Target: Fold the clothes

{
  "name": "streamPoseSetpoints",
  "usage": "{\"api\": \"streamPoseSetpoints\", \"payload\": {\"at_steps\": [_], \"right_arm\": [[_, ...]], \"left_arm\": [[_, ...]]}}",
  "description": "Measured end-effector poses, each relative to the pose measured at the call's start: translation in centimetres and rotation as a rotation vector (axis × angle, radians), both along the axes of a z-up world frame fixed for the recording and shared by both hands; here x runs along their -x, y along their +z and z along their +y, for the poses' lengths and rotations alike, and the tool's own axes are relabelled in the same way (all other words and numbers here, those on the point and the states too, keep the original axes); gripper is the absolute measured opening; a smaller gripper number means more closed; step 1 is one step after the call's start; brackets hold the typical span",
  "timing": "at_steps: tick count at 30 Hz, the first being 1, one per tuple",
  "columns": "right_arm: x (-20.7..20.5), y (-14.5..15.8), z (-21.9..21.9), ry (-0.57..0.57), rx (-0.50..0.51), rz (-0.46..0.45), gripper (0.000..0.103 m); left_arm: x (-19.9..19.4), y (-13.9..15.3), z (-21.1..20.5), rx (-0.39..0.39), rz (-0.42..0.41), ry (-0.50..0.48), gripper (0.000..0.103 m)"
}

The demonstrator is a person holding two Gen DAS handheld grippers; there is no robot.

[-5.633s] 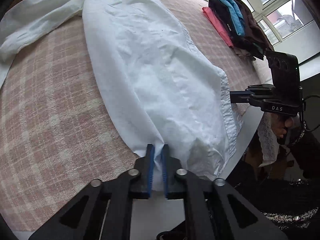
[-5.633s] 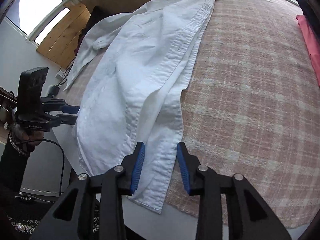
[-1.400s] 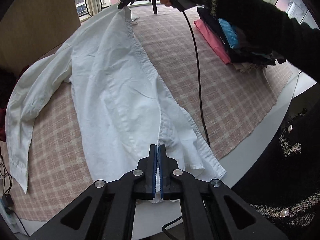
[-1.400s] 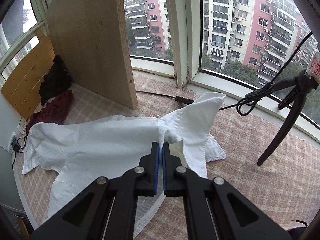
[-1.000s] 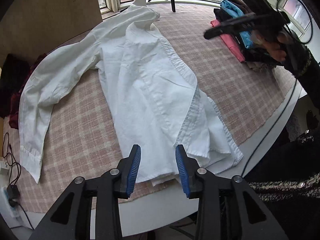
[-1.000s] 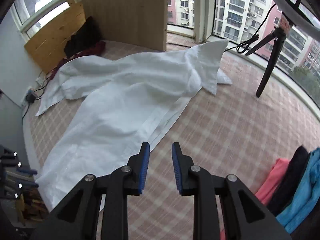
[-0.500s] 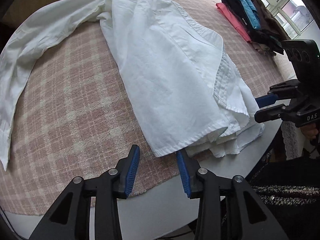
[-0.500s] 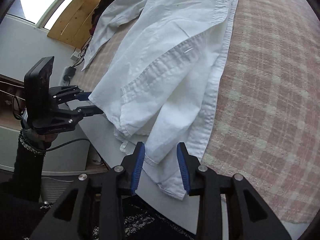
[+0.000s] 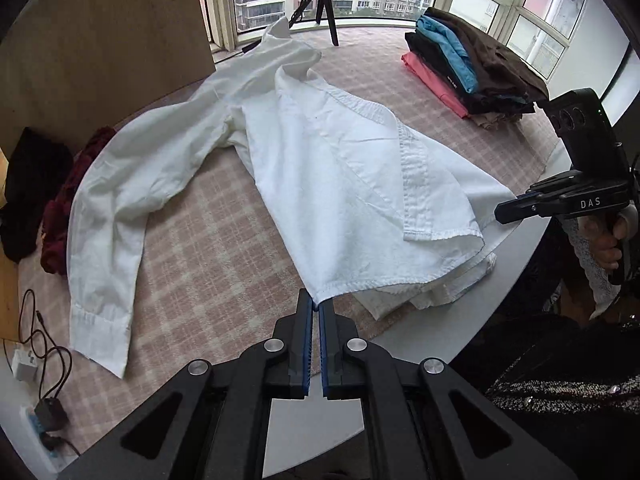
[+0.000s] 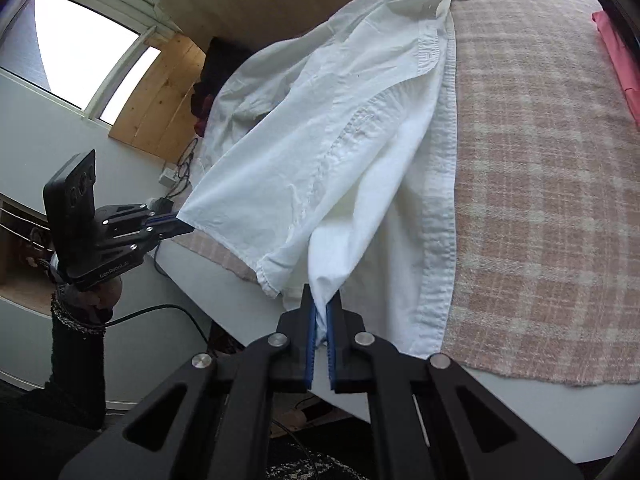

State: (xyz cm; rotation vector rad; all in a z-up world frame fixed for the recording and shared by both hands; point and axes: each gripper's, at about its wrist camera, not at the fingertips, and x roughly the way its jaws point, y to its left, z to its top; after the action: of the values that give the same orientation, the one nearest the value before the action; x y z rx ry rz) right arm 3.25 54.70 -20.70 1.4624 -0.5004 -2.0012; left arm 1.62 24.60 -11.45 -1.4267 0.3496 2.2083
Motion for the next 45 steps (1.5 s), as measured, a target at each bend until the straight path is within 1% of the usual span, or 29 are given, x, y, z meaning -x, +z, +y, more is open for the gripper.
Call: {"api": "streamPoseSetpoints", "payload": {"at_steps": [1, 3, 6, 9, 12, 13, 14, 17, 19, 21, 23, 24, 27, 30, 31, 32, 33, 34, 36, 37, 38, 40, 42, 43, 44, 45], "right_arm": [[-0.2, -0.1, 0.2, -0.009, -0.014, 0.003, 0.005], [-0.6, -1.5, 0.3, -0.014, -0.125, -0.003, 0.005], [-1.0, -3.3, 0.5, -0.011, -0.301, 0.002, 0.005], [-0.8, -3.0, 0.4, -0.001, -0.33, 0.014, 0.006], [-0.7, -2.0, -0.6, 0.035, -0.433, 0.074, 0.018], [-0.7, -1.8, -0.9, 0.053, -0.442, 0.087, 0.023], [-0.7, -1.8, -1.2, 0.068, -0.449, 0.096, 0.024], [-0.4, -2.3, -1.5, 0.085, -0.499, 0.101, 0.023], [-0.5, -1.6, -1.4, 0.067, -0.532, 0.148, 0.024], [-1.0, 0.2, -1.3, 0.054, -0.508, 0.198, 0.026], [-1.3, 1.6, -1.5, 0.067, -0.434, 0.215, 0.038], [-1.2, 1.9, -2.0, 0.058, -0.428, 0.221, 0.04], [-0.6, 2.1, -3.9, 0.054, -0.462, 0.248, 0.042], [0.4, 0.6, -5.1, 0.079, -0.423, 0.221, 0.043], [0.7, -0.3, -5.0, 0.081, -0.466, 0.203, 0.041], [0.9, -1.5, -4.4, 0.067, -0.578, 0.175, 0.041], [1.1, -2.4, -3.4, 0.034, -0.666, 0.141, 0.039], [1.3, -2.4, -1.8, -0.015, -0.66, 0.111, 0.038], [1.0, -0.9, 1.2, -0.093, -0.494, 0.079, 0.038], [0.8, 0.2, 1.7, -0.114, -0.421, 0.088, 0.038], [0.8, 1.3, 1.5, -0.119, -0.372, 0.119, 0.038], [1.2, 3.0, -0.7, -0.069, -0.28, 0.193, 0.038], [2.7, 3.5, -3.9, 0.018, -0.218, 0.231, 0.038], [3.8, 3.0, -5.3, 0.052, -0.204, 0.228, 0.038], [5.0, 2.0, -6.3, 0.081, -0.201, 0.189, 0.038], [6.0, 0.4, -6.8, 0.103, -0.222, 0.104, 0.038]], "left_arm": [[0.0, -0.3, -0.1, -0.007, -0.007, -0.003, 0.002], [0.1, -0.8, -0.2, -0.02, -0.023, -0.009, 0.002], [0.2, -1.3, 0.6, -0.023, -0.036, -0.017, 0.002], [0.4, -1.8, 1.5, -0.025, -0.048, -0.025, 0.003], [0.5, -2.4, 2.3, -0.028, -0.061, -0.033, 0.003], [0.6, -2.5, 2.6, -0.029, -0.065, -0.035, 0.003], [0.6, -2.7, 2.9, -0.029, -0.069, -0.038, 0.003], [0.7, -3.0, 3.3, -0.028, -0.078, -0.043, 0.003], [0.6, -3.0, 3.2, -0.022, -0.078, -0.042, 0.003], [0.6, -2.9, 3.0, -0.015, -0.077, -0.04, 0.003], [0.6, -2.9, 2.8, -0.009, -0.077, -0.039, 0.003], [0.5, -2.9, 2.7, -0.006, -0.077, -0.039, 0.003], [0.5, -2.8, 2.5, 0.003, -0.077, -0.037, 0.003], [0.4, -2.8, 2.2, 0.013, -0.077, -0.035, 0.003], [0.4, -2.8, 2.1, 0.016, -0.076, -0.035, 0.003], [0.4, -2.8, 2.0, 0.019, -0.076, -0.034, 0.003], [0.3, -2.7, 1.9, 0.022, -0.076, -0.033, 0.003], [0.3, -2.7, 1.8, 0.025, -0.076, -0.033, 0.003], [0.3, -2.8, 1.8, 0.024, -0.076, -0.03, 0.003], [0.3, -2.9, 1.8, 0.025, -0.077, -0.033, 0.003], [0.3, -2.9, 1.9, 0.026, -0.078, -0.036, 0.003], [0.3, -2.9, 2.2, 0.024, -0.08, -0.053, 0.003], [0.3, -3.0, 2.5, 0.029, -0.08, -0.065, 0.003], [0.3, -3.0, 2.6, 0.03, -0.082, -0.068, 0.003], [0.5, -3.1, 2.5, 0.033, -0.083, -0.065, 0.003], [0.6, -3.2, 2.4, 0.035, -0.085, -0.062, 0.003]]}}
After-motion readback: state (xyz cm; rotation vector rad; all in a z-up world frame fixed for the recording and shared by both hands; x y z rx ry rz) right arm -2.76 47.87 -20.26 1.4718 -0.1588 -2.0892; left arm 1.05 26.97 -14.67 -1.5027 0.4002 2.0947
